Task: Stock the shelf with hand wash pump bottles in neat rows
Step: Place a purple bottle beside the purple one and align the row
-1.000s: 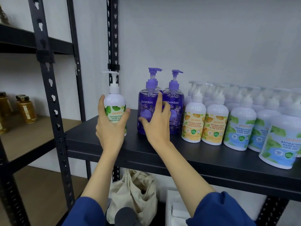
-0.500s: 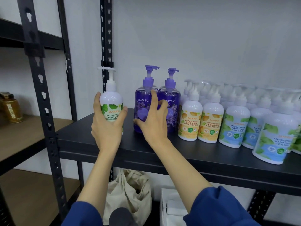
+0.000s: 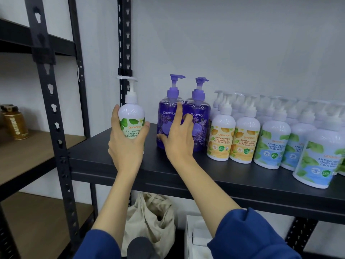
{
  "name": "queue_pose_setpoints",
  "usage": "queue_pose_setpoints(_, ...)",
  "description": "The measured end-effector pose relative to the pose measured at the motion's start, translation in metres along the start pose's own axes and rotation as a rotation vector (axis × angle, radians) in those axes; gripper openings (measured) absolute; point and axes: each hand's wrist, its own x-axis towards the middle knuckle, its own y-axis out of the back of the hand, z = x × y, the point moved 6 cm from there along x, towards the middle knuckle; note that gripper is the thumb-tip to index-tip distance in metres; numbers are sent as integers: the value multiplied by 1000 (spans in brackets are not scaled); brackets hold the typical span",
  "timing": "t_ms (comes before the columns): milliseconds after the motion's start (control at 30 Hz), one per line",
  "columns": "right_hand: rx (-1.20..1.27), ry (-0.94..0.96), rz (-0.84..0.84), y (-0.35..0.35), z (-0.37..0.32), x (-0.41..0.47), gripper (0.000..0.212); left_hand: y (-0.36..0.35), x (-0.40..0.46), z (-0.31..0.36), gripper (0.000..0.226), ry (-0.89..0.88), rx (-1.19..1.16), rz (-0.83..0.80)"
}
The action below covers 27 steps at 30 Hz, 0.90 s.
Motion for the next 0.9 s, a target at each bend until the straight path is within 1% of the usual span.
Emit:
queue_pose_setpoints(633, -102, -27, 30, -6, -1, 7, 105, 1, 0, 0, 77, 15, 25, 3)
queue_pose_setpoints(800, -70, -25, 27, -6, 1, 6, 104, 1, -1, 0, 77, 23, 22, -2)
queue_pose_setpoints(900, 6, -5, 23, -2, 1, 5, 95, 0, 0, 1, 77, 27, 23, -8)
